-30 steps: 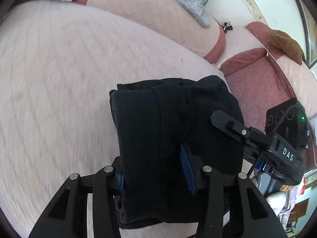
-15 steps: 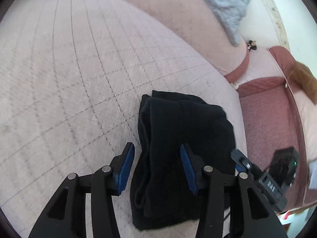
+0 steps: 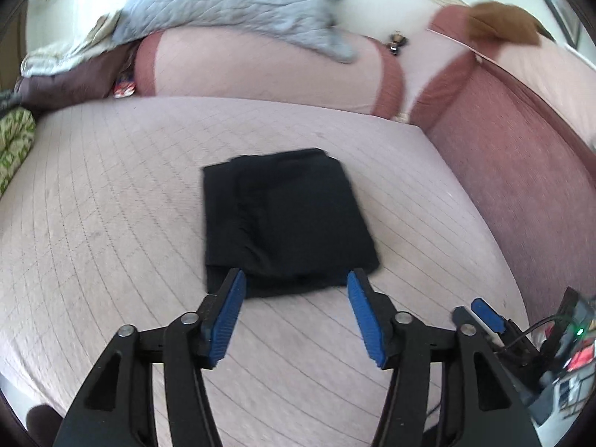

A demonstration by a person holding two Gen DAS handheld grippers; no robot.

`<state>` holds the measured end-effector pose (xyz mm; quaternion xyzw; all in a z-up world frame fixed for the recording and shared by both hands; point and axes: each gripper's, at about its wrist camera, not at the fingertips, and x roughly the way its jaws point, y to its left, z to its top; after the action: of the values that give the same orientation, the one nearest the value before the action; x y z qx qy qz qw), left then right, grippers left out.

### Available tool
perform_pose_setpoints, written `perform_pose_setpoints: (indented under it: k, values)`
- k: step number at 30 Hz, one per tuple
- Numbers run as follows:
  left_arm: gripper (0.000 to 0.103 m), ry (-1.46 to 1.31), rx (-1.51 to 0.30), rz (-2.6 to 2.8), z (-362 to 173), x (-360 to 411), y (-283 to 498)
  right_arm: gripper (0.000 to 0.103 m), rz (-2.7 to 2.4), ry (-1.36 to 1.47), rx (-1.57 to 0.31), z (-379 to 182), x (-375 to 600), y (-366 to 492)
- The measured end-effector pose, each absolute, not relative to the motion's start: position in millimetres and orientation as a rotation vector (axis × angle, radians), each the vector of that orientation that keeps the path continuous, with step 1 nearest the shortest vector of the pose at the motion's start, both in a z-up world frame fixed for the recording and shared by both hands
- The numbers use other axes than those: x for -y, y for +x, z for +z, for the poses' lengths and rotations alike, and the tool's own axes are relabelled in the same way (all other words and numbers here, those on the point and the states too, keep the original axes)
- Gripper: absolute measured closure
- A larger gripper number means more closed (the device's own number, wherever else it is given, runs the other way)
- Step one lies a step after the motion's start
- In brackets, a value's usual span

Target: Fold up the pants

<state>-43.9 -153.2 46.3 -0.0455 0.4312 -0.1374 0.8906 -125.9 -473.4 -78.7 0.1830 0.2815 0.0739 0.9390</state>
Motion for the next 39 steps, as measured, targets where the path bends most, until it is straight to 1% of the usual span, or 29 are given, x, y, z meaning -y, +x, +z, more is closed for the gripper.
perform_pose_setpoints:
  k: [3, 6, 9, 16, 22, 29, 39]
  values:
    - [0.044, -0.07, -0.911, -0.306, 44.5, 179.7, -60.0, 0.026, 0.084, 0.321, -0.555, -88.7, 476.5, -144.8]
    - [0.044, -0.033, -0.929, -0.317, 42.0, 200.9, -69.8, 0.025, 0.092, 0.395, -0.526, -87.5, 490.8, -153.9]
    - [0.044, -0.012, -0.939, -0.323, 41.0, 216.4, -76.7, 0.021, 0.061, 0.406, -0.49, -83.4, 497.8, -159.3]
    - [0.044, 0.006, -0.935, -0.347, 42.3, 236.7, -86.5, 0.021, 0.035, 0.52, -0.512, -94.4, 521.3, -159.9]
    - [0.044, -0.002, -0.931, -0.324, 40.6, 228.6, -89.9, 0.02, 0.031, 0.519, -0.556, -102.1, 515.7, -148.7]
    - [0.044, -0.03, -0.922, -0.359, 38.6, 213.0, -98.6, 0.02, 0.015, 0.436, -0.595, -104.1, 492.7, -143.5]
    - [0.042, -0.101, -0.877, -0.344, 31.4, 165.6, -111.4, 0.02, 0.002, 0.305, -0.616, -97.4, 446.6, -148.3]
